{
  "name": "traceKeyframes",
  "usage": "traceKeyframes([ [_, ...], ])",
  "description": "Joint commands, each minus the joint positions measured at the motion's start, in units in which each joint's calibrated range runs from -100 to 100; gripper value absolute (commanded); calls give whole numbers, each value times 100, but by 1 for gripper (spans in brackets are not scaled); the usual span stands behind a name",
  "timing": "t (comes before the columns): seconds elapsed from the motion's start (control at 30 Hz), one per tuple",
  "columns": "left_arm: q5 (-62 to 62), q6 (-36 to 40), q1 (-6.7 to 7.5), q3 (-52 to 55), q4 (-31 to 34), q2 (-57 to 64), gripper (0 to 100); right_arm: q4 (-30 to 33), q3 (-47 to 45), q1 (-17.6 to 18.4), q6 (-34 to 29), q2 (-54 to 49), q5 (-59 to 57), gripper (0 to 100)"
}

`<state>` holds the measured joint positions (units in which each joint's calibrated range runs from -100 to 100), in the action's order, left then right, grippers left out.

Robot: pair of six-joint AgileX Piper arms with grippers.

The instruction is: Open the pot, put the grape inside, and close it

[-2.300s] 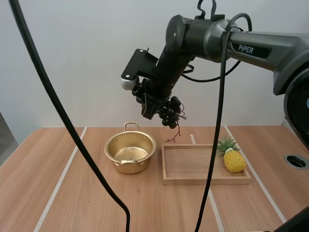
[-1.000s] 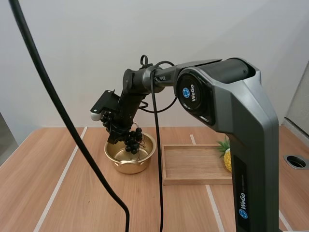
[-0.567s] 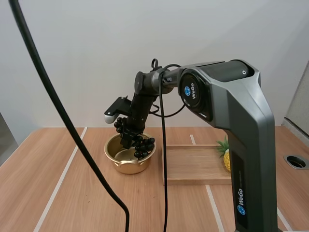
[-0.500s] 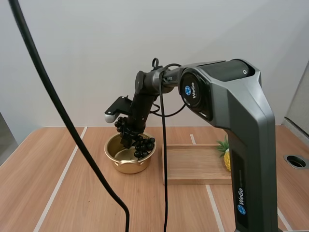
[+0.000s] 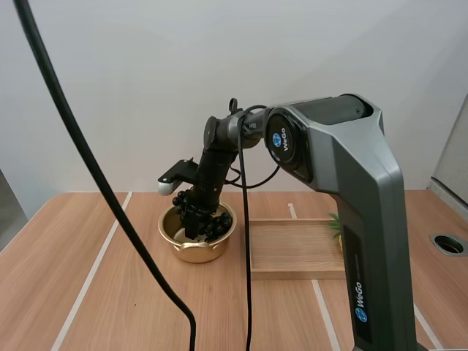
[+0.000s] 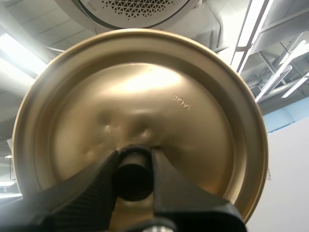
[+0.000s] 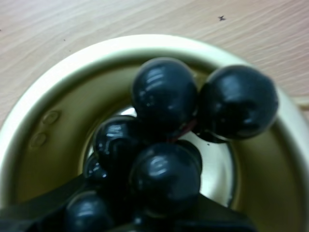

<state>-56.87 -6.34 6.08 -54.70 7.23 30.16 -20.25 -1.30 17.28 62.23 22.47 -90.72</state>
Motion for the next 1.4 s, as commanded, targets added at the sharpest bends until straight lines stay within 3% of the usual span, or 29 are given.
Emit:
traceKeyframes([
  [0.0,220,-14,1,-24,70,36,0,169,-155,-35,58,159,-305,0],
  [0.27,220,-14,1,-24,70,36,0,169,-155,-27,58,394,226,0],
  [0.77,184,-14,1,-24,70,36,0,8,-155,-21,38,395,-102,0],
  [0.8,184,-14,1,-24,70,36,0,-19,-155,-21,38,394,-102,11],
  [0.93,184,-14,1,-24,70,36,0,-84,-155,-21,-6,317,-102,74],
  [1.0,184,-14,1,-24,70,36,0,-84,-155,-21,-73,263,-84,100],
  [1.37,184,-14,1,-24,70,36,0,-197,-143,-13,-73,-295,29,100],
])
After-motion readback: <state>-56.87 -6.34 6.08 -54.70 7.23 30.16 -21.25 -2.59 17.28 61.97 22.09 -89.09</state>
